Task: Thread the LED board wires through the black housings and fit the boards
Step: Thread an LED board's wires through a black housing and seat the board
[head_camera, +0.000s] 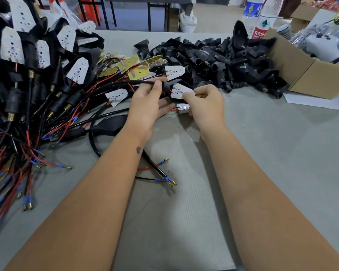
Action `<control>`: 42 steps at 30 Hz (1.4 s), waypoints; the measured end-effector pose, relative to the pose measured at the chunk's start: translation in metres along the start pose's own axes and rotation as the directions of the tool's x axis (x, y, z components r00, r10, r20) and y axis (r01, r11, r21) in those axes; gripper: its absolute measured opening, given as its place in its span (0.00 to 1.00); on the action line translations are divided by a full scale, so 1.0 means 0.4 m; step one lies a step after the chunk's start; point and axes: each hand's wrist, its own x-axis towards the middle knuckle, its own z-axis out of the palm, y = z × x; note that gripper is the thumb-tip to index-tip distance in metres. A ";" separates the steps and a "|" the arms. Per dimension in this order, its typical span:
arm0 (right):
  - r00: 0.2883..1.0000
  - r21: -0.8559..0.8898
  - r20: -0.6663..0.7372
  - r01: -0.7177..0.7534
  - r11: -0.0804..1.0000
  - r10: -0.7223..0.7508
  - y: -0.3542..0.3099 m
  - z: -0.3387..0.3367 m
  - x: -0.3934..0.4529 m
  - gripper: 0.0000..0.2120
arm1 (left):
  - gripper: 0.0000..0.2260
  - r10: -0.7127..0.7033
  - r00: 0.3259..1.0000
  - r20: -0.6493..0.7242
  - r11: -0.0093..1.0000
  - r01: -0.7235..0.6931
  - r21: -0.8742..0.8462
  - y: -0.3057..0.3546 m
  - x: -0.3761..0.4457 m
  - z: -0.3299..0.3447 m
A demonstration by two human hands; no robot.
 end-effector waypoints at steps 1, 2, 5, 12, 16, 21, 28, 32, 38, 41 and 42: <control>1.000 -0.003 -0.008 0.011 1.000 -0.011 0.001 -0.001 0.000 0.10 | 0.10 0.007 1.000 -0.002 1.000 -0.007 0.009 0.000 -0.001 0.000; 1.000 -0.011 -0.011 0.028 1.000 -0.028 0.002 -0.001 0.001 0.11 | 0.10 0.014 1.000 -0.006 1.000 -0.014 0.013 0.001 -0.002 0.000; 0.996 -0.118 0.011 0.095 0.988 -0.094 0.006 -0.003 -0.002 0.11 | 0.11 0.043 0.999 -0.019 0.999 -0.042 0.023 0.001 -0.004 0.001; 0.994 0.177 0.081 0.059 0.983 -0.074 -0.026 -0.007 -0.019 0.09 | 0.13 0.039 0.988 -0.147 0.994 -0.023 0.111 0.008 0.001 -0.007; 0.956 0.362 0.261 -0.223 0.905 0.131 -0.039 -0.020 -0.012 0.06 | 0.15 -0.003 1.000 -0.003 0.958 0.004 0.287 0.018 -0.009 -0.002; 0.938 0.292 0.344 -0.060 0.954 -0.046 -0.019 -0.009 -0.021 0.17 | 0.10 -0.016 0.975 0.220 0.839 -0.107 0.534 0.019 -0.045 0.018; 0.932 0.288 0.337 0.032 0.957 -0.133 -0.023 -0.021 -0.023 0.10 | 0.09 -0.052 0.958 0.282 0.757 -0.146 0.637 0.015 -0.055 0.030; 0.950 0.190 0.287 0.068 0.979 -0.122 -0.022 -0.017 -0.016 0.08 | 0.16 0.018 0.980 0.198 0.759 -0.143 0.635 0.004 -0.054 0.034; 0.916 -0.020 0.379 0.147 0.989 -0.129 -0.018 -0.012 -0.021 0.07 | 0.12 0.026 0.980 -0.199 0.979 0.016 0.205 0.019 -0.004 0.002; 0.889 -0.128 0.438 0.211 0.969 -0.136 -0.022 -0.011 -0.028 0.07 | 0.15 -0.012 0.976 -0.219 0.995 -0.010 -0.098 0.032 0.001 -0.019; 0.883 -0.144 0.452 0.214 0.966 -0.129 -0.024 -0.013 -0.029 0.07 | 0.14 0.002 0.975 -0.223 0.989 -0.036 -0.147 0.034 -0.001 -0.022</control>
